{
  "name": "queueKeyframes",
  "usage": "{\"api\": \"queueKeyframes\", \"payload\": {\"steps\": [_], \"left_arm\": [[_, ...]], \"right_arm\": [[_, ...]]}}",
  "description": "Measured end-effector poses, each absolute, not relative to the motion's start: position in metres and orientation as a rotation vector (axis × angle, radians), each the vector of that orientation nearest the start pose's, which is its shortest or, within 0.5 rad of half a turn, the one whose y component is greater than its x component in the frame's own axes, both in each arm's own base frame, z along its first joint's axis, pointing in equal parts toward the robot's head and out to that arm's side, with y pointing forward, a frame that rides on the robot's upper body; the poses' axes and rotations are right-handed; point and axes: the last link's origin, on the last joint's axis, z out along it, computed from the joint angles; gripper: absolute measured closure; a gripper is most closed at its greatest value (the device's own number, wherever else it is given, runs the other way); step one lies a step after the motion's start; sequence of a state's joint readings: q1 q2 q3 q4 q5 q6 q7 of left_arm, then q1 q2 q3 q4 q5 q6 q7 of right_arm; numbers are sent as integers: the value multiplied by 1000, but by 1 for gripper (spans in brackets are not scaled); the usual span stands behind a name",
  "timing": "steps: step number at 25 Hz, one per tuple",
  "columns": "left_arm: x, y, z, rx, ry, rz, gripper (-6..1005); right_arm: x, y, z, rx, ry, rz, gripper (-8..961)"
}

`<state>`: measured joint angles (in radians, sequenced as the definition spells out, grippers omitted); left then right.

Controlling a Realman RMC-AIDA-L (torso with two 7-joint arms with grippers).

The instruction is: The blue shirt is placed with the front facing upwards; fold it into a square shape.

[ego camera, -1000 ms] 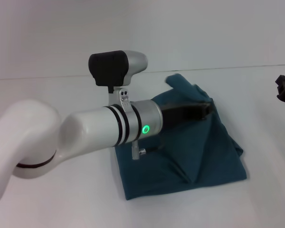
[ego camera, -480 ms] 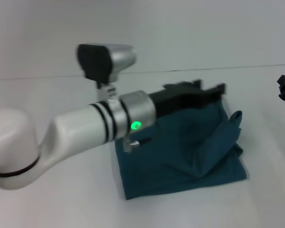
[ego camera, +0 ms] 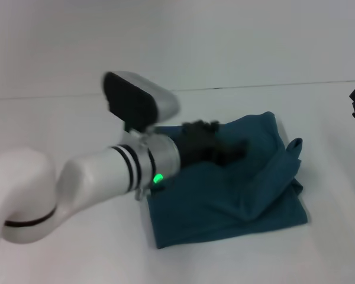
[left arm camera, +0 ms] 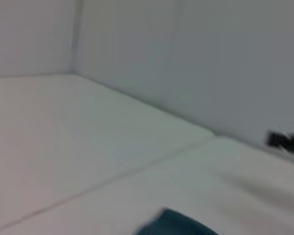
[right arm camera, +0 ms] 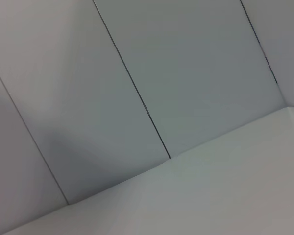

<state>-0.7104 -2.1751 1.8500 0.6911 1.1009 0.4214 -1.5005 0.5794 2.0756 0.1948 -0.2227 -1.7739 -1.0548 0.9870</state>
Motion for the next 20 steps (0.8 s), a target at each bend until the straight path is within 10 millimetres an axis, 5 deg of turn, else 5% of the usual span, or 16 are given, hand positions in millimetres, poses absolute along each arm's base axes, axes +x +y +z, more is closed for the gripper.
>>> {"api": "queueKeyframes", "payload": {"steps": [14, 20], "left_arm": [[-82, 318, -200, -2849, -203, -425, 248], [-76, 313, -180, -2763, -222, -596, 249]], "right_arm": [[359, 361, 32, -1511, 1029, 918, 944], [363, 358, 38, -1507, 1027, 921, 944]]}}
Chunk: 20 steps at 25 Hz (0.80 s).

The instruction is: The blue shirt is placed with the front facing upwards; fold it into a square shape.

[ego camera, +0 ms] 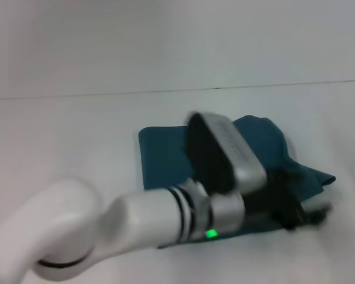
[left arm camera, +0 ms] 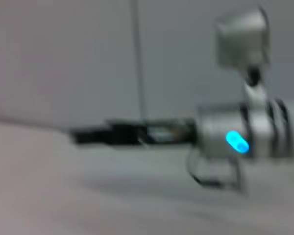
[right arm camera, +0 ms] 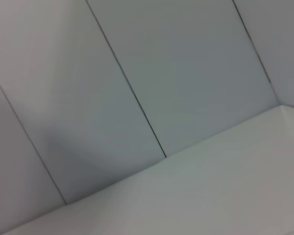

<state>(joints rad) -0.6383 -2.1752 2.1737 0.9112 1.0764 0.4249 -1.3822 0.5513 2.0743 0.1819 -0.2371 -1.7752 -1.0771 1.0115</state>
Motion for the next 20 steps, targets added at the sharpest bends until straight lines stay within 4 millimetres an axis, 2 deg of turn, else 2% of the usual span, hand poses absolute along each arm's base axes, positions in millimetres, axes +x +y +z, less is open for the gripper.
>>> {"api": "queueKeyframes", "payload": {"steps": [2, 5, 8, 12, 15, 20], "left_arm": [[-81, 323, -163, -2675, -266, -661, 249], [-96, 338, -130, -2565, -364, -781, 249], [-116, 348, -99, -2479, -464, -906, 249], [-144, 349, -60, -2370, -544, -1128, 248], [-166, 345, -42, -2296, -560, -1222, 248], [-188, 341, -33, -2222, -605, -1250, 248]], "right_arm": [[357, 358, 38, -1542, 1010, 942, 944], [339, 360, 32, -1677, 930, 972, 944], [319, 355, 15, -1869, 834, 972, 944], [309, 342, -13, -2047, 770, 913, 944], [310, 333, -34, -2163, 747, 826, 944], [326, 314, -50, -2172, 794, 735, 943]]}}
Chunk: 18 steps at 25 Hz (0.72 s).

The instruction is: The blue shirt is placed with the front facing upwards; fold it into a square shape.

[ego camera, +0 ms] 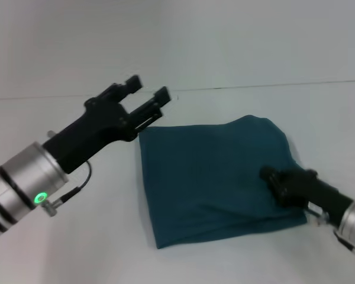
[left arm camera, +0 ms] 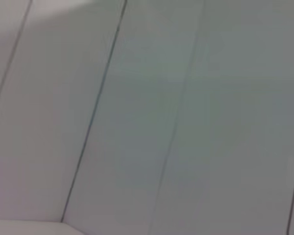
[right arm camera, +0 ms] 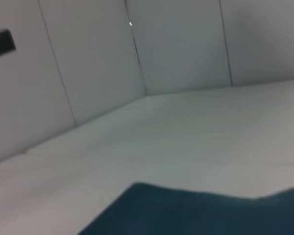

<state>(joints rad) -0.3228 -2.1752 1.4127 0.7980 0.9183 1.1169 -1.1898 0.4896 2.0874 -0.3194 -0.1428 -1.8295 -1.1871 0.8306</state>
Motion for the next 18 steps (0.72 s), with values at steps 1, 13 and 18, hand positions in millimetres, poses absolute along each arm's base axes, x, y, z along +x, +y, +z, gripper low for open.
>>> {"api": "queueKeyframes", "payload": {"steps": [1, 13, 18], "left_arm": [[-191, 339, -32, -2215, -610, -1248, 248], [-204, 334, -35, -2208, -602, -1222, 249], [-206, 333, -36, -2209, -590, -1211, 249]], "right_arm": [[331, 309, -51, -2171, 797, 716, 943], [322, 280, -49, -2114, 690, 894, 945], [294, 292, -59, -2145, 611, 974, 942]]}}
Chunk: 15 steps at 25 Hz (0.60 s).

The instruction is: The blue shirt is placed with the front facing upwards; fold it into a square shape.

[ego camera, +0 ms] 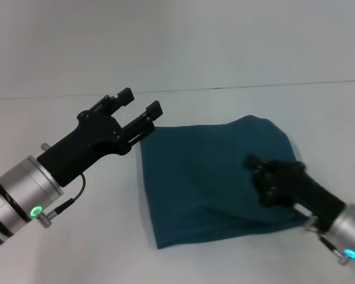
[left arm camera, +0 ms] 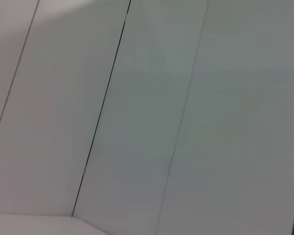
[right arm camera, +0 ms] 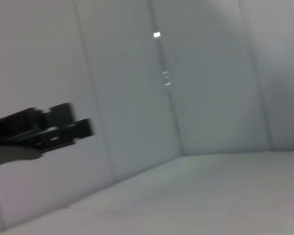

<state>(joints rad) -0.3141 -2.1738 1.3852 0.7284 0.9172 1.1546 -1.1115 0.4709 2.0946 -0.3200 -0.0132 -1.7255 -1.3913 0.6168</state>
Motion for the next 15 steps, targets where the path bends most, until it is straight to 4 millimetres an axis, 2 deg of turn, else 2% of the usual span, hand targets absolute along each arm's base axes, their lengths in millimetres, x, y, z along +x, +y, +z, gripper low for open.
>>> {"api": "queueKeyframes", "payload": {"steps": [4, 8, 15], "left_arm": [[-208, 334, -36, -2203, -598, -1208, 249], [-211, 334, -33, -2188, -606, -1208, 249], [-218, 331, -33, -2181, -612, -1189, 249]], "right_arm": [[282, 299, -83, -2229, 614, 905, 940], [283, 301, -99, -2293, 647, 798, 937], [308, 288, -100, -2277, 743, 698, 933]]}}
